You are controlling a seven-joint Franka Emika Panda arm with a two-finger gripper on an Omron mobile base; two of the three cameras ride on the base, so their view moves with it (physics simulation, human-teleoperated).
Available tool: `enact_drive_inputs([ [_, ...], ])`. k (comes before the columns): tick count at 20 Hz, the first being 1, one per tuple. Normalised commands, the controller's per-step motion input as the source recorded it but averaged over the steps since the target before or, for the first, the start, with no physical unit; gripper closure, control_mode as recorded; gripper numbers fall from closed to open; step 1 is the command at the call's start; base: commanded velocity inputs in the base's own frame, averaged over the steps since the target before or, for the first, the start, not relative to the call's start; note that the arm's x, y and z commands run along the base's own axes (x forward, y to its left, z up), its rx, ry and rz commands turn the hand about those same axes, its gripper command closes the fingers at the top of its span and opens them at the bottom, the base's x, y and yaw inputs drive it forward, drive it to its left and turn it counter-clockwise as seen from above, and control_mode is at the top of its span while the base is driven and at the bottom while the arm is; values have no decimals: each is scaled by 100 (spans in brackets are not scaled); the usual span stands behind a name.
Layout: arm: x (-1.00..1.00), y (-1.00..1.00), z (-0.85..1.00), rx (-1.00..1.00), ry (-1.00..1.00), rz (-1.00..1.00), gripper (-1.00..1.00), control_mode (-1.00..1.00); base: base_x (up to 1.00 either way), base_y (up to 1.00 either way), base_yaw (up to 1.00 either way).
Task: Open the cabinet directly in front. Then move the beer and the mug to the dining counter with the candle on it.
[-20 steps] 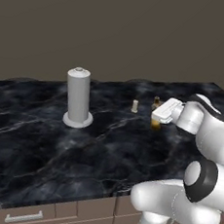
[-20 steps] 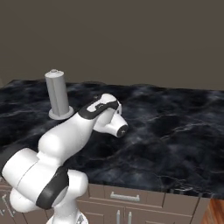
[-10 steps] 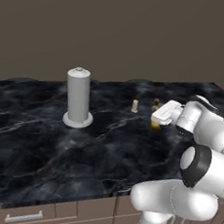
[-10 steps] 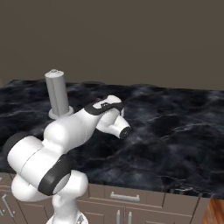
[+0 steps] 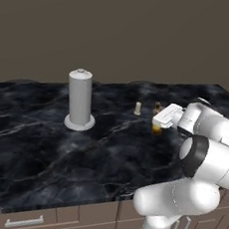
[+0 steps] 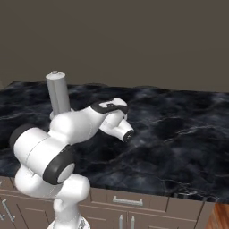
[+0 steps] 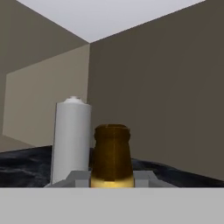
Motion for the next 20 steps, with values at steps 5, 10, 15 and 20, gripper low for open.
enact_drive_inputs([
  [5, 18, 0, -17, 0, 0, 0, 100, -100, 0, 0, 0],
  [10, 18, 0, -17, 0, 0, 0, 100, -100, 0, 0, 0],
  [15, 17, 0, -15, 0, 0, 0, 100, -100, 0, 0, 0],
  [20, 18, -1, -14, 0, 0, 0, 100, -100, 0, 0, 0],
])
